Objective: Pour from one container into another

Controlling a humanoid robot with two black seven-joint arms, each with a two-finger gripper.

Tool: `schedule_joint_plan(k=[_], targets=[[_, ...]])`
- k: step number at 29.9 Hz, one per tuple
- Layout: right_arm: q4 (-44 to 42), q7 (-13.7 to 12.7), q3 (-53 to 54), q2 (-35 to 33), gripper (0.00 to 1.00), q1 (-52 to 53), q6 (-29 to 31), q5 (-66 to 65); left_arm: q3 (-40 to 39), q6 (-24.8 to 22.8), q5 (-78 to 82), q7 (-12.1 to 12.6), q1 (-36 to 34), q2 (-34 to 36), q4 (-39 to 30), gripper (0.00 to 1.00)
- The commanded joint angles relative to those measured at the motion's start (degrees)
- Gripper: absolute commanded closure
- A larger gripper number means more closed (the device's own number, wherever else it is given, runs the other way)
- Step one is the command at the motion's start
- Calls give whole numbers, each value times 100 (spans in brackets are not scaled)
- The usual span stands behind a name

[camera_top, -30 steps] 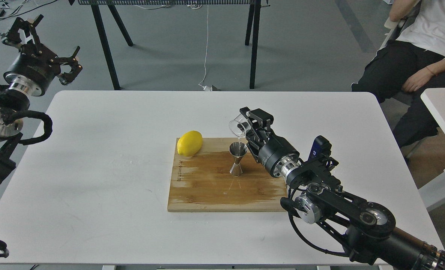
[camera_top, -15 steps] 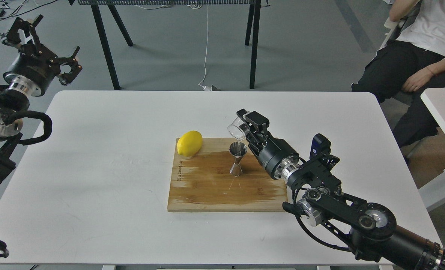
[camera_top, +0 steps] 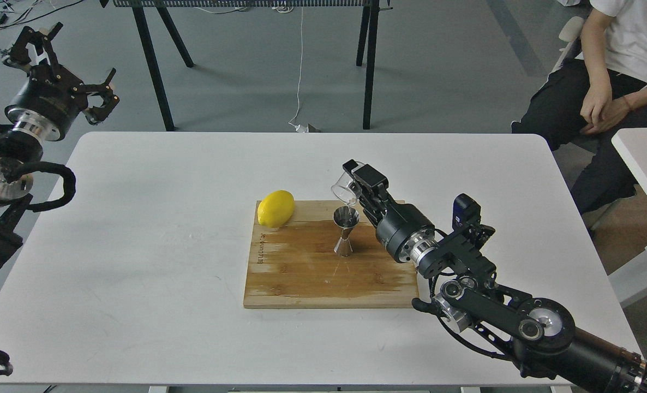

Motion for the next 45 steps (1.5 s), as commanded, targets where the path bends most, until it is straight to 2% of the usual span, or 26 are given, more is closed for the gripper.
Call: schedule_joint_plan(k=[1,10,14,28,35,45], targets=[[-10,49,-48,-35,72,45,-2,-125,0,0,0,-3,0,0,0,0],[-81,75,-285,-201,72,176,-152,-723,0,0,0,-3,0,0,8,0],[-98,198,-487,-307,72,282,-283,-846,0,0,0,-3,9,0,8,0],[-300,365,-567,-298,72,370,-301,-1101,-9,0,0,-3,9,61,8,0],[-212,321,-558,-307,71,361,-275,-549,-9,0,0,-12,9,61,0,0],[375,295,126,-307,71,-86,-213,1638,-26,-35,-9,-20,44,70,8,0]])
